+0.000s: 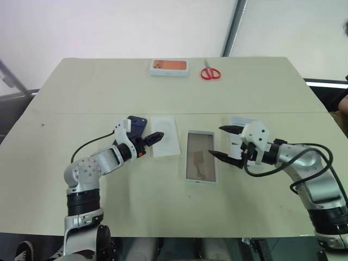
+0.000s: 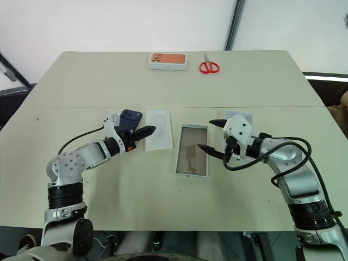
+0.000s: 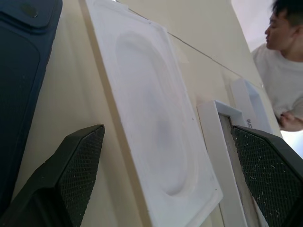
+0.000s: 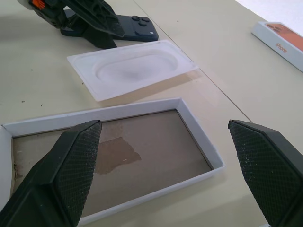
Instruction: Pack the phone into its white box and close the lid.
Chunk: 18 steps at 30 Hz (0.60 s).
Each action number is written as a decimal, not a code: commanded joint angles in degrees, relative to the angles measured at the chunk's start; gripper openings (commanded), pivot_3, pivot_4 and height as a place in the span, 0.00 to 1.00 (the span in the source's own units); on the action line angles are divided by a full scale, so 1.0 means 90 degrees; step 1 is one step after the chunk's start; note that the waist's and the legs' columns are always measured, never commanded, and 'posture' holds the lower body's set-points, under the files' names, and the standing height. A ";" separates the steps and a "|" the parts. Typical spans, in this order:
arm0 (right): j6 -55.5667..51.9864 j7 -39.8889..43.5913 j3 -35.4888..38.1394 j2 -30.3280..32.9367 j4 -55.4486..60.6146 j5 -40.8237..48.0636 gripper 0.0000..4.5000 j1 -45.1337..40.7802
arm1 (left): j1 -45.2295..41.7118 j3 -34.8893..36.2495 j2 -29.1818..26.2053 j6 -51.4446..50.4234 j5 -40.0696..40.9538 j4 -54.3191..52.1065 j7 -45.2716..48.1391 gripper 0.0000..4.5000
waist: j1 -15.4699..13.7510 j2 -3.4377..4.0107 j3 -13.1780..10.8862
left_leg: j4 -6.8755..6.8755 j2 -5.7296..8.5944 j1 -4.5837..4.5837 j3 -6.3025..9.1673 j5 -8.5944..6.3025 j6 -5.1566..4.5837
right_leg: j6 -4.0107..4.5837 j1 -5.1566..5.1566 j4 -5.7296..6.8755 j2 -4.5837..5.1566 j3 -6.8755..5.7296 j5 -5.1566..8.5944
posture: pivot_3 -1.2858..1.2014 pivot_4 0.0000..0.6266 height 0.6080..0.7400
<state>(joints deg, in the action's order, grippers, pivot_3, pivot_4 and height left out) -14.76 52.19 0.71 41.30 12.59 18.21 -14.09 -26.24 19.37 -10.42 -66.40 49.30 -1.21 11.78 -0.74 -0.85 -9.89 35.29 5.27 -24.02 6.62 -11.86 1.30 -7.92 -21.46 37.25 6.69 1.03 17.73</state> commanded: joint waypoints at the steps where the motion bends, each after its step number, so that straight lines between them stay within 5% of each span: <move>1: 0.0067 -0.0031 0.0059 -0.0057 0.0122 0.0018 1.00 -0.0140 | -0.0119 0.0176 0.0185 -0.0124 0.0192 0.0208 -0.0181 0.88 | -0.0001 0.0000 0.0001 | 0.0001 0.0000 0.0000 0.0001 0.0000 0.0000 | 0.0000 0.0002 0.0000 0.0000 -0.0001 0.0000 | 0.52 0.24 1.00; 9: 0.0012 -0.0124 0.0067 -0.0074 0.0273 0.0021 1.00 -0.0096 | -0.0297 0.0203 0.0363 -0.0316 0.0223 0.0317 -0.0331 0.01 | 0.0024 -0.0001 0.0000 | 0.0000 0.0000 -0.0001 0.0000 0.0001 0.0001 | -0.0001 -0.0003 0.0000 -0.0001 0.0000 0.0000 | 0.52 0.24 1.00; 18: -0.0010 -0.0098 0.0074 -0.0021 0.0310 0.0064 1.00 0.0001 | -0.0316 0.0372 0.0205 -0.0417 0.0396 0.0270 -0.0291 0.01 | 0.0016 -0.0002 0.0000 | 0.0000 0.0000 0.0000 -0.0001 0.0002 0.0002 | -0.0001 -0.0002 0.0002 -0.0001 0.0001 0.0000 | 0.52 0.24 1.00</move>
<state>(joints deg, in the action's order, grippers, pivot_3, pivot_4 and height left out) -14.89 51.11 0.56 40.98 13.25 18.23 -14.04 -28.38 21.63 -7.62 -69.85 51.41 2.65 8.60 -0.59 -0.86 -9.88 35.29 5.27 -24.02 6.61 -11.84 1.32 -7.93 -21.48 37.27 6.68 1.03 17.73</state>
